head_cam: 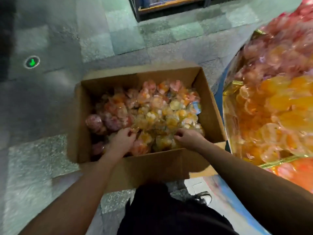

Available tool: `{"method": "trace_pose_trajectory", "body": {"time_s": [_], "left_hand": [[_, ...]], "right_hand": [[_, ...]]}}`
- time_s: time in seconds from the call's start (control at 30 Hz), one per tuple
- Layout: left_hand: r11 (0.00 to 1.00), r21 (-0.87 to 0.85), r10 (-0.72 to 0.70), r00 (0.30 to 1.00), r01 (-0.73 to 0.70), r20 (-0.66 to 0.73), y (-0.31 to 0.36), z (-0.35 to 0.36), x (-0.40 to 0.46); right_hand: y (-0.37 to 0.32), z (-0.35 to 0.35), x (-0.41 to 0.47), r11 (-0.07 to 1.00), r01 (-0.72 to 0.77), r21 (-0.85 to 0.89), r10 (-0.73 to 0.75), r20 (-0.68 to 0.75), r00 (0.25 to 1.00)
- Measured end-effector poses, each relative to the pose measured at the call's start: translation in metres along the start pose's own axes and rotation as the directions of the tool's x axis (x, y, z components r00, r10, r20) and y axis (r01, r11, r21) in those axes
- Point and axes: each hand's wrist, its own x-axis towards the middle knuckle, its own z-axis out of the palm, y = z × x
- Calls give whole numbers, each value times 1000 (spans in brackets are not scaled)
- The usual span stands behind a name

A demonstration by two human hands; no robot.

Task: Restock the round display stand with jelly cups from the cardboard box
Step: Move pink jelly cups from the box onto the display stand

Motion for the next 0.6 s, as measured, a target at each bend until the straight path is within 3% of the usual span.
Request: {"method": "trace_pose_trajectory", "body": {"time_s": [0.17, 0.3, 0.43, 0.6], "left_hand": [[994, 21, -111, 993, 111, -31, -58, -7, 12], [974, 152, -171, 985, 170, -2, -83, -6, 22], [972, 101, -222, 971, 212, 95, -91, -12, 33], [931, 362, -122, 974, 44, 193, -99, -13, 37]], "right_hand": [[-41, 27, 39, 990, -27, -138, 50, 160, 986], [-75, 58, 56, 995, -53, -88, 70, 200, 977], [-95, 88, 67, 991, -128, -47, 136, 257, 957], [-98, 108, 74, 985, -153, -83, 167, 199, 966]]}}
